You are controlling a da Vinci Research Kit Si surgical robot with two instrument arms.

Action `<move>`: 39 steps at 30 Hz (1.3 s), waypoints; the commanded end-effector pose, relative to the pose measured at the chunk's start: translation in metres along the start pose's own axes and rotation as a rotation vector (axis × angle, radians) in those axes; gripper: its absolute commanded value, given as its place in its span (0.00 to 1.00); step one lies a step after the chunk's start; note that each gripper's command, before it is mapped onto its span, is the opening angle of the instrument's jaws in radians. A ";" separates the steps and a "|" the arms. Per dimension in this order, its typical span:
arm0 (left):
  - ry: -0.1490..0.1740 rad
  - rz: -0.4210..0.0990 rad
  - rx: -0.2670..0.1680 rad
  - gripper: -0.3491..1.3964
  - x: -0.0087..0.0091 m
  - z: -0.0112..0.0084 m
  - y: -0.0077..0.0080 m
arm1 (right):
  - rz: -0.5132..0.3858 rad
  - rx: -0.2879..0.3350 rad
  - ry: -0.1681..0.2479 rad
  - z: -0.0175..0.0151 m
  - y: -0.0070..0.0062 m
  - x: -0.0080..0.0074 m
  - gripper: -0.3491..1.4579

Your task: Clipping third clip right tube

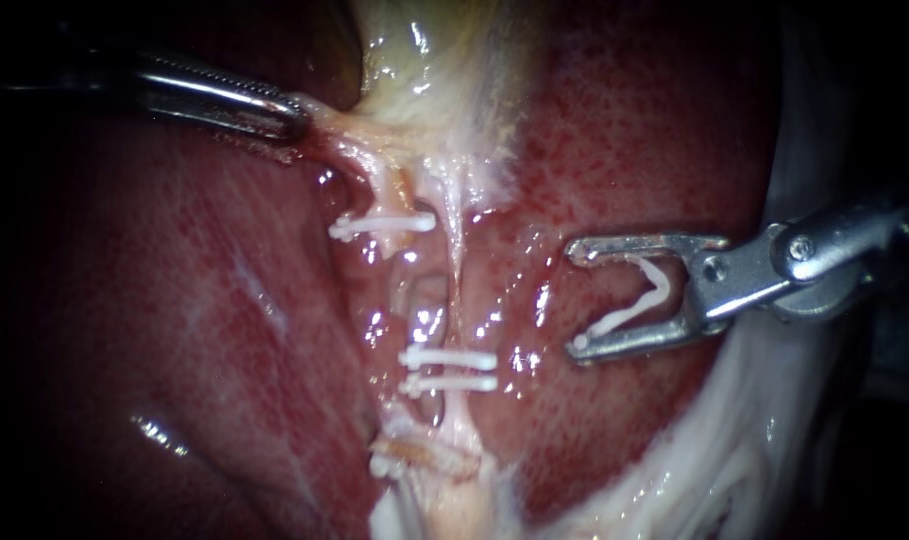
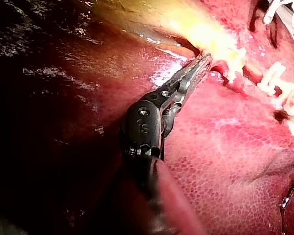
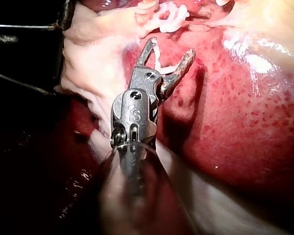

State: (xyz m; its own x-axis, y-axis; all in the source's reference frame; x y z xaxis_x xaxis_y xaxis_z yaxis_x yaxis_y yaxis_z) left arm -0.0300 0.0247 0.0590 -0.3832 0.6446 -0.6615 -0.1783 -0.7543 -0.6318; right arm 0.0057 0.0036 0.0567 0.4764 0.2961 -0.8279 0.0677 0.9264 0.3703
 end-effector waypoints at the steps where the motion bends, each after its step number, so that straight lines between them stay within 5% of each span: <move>1: 0.000 -0.003 -0.008 0.00 0.0004 -0.0005 0.0002 | 0.000 0.001 0.000 0.0000 0.0000 0.0000 0.47; 8: 0.025 -0.003 0.009 0.00 0.0036 -0.0041 0.0021 | 0.001 0.007 0.008 0.0002 0.0000 0.0003 0.47; 13: 0.028 -0.003 0.013 0.00 0.0034 -0.0039 0.0024 | 0.004 0.040 0.039 0.0022 0.0001 0.0014 0.47; 19: 0.028 -0.003 0.014 0.00 0.0033 -0.0037 0.0023 | 0.114 0.052 0.087 0.0055 0.0011 0.0026 0.47; 39: 0.028 -0.003 0.015 0.00 0.0034 -0.0036 0.0024 | 0.400 0.205 0.291 0.0144 0.0046 0.0013 0.47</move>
State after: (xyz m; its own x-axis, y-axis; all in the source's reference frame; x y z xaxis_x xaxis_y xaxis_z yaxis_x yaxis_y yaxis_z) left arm -0.0285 0.0255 0.0538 -0.3572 0.6498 -0.6710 -0.1926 -0.7542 -0.6278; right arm 0.0194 0.0049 0.0633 0.2235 0.7091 -0.6688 0.1254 0.6595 0.7412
